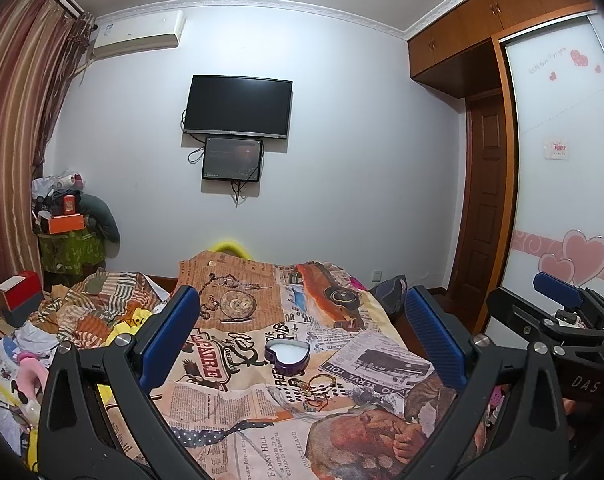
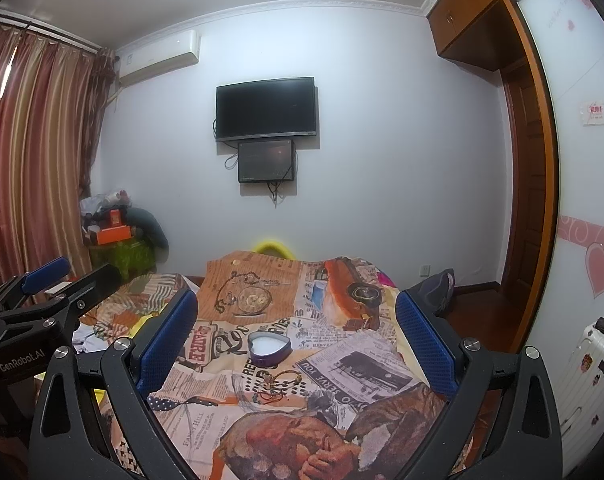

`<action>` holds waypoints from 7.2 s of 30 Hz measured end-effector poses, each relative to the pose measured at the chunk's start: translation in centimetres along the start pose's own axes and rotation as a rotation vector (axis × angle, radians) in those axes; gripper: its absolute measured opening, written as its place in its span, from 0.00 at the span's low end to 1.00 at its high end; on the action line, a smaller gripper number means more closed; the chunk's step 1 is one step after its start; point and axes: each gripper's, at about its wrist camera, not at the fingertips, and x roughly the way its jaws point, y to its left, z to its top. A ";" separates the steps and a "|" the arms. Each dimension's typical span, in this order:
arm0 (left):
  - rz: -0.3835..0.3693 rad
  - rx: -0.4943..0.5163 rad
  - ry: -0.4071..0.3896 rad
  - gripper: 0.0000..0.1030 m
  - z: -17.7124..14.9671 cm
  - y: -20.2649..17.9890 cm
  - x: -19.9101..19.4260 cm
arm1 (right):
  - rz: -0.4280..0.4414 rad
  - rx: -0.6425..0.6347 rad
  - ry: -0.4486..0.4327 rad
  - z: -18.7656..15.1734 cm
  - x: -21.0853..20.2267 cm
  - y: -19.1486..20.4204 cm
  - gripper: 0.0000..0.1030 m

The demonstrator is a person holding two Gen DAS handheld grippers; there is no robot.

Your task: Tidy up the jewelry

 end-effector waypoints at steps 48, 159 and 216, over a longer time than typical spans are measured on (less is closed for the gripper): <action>-0.001 -0.006 0.014 1.00 -0.6 -0.3 0.4 | 0.006 0.007 0.014 -0.3 0.5 -0.1 0.95; -0.055 -0.077 0.871 0.10 -21.0 2.7 29.6 | 0.167 -0.014 0.668 -14.8 23.8 -3.8 0.09; -0.061 0.101 0.699 0.06 -13.9 5.2 31.3 | 0.225 -0.040 0.566 -9.8 28.2 -1.2 0.09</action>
